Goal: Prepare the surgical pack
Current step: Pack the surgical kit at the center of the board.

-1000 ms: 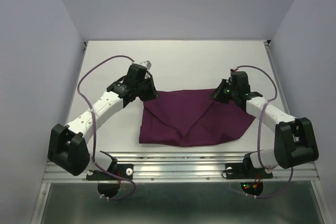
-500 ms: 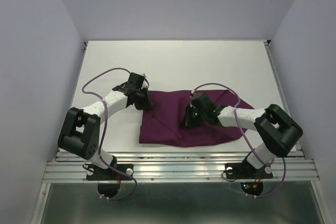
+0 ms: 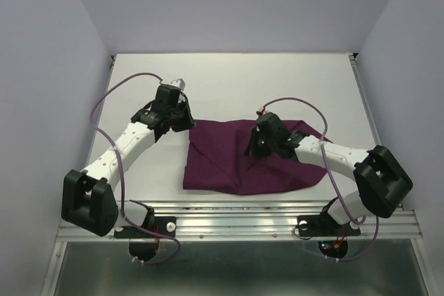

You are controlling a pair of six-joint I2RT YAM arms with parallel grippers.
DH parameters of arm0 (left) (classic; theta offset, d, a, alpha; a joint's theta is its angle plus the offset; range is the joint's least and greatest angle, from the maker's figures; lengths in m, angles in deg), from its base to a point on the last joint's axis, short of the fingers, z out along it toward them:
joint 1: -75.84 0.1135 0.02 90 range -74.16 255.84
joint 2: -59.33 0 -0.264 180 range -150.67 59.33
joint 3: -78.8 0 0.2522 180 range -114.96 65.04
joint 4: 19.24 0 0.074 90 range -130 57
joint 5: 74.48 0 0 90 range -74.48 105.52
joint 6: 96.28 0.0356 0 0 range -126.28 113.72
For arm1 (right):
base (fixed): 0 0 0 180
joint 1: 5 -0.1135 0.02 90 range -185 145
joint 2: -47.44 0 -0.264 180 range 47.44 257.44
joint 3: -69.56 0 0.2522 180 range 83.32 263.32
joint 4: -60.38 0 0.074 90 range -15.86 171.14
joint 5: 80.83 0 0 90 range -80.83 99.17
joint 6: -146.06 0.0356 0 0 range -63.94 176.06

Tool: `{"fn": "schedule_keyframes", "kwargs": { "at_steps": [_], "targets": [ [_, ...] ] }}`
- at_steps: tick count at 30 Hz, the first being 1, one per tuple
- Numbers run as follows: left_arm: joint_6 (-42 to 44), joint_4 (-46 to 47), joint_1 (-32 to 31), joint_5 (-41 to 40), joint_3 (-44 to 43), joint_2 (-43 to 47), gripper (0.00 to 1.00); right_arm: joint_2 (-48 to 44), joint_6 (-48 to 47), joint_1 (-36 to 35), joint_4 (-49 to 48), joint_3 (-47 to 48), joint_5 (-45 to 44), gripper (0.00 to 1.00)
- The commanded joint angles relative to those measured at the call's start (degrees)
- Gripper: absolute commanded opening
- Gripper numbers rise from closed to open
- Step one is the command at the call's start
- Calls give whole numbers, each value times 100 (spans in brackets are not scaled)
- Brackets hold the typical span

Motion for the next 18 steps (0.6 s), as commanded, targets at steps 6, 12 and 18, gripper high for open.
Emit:
{"fn": "schedule_keyframes", "kwargs": {
  "at_steps": [6, 12, 18],
  "targets": [
    [193, 31, 35, -21, -43, 152, 0, 161, -500, 1599, 212, 651, -329, 1],
    [254, 295, 70, 146, -25, -365, 0, 1049, -588, 1882, -121, 1345, 418, 1],
    [254, 576, 88, 146, 45, -937, 0, 1796, -369, 1768, -518, 1855, 1017, 1]
  ]
}}
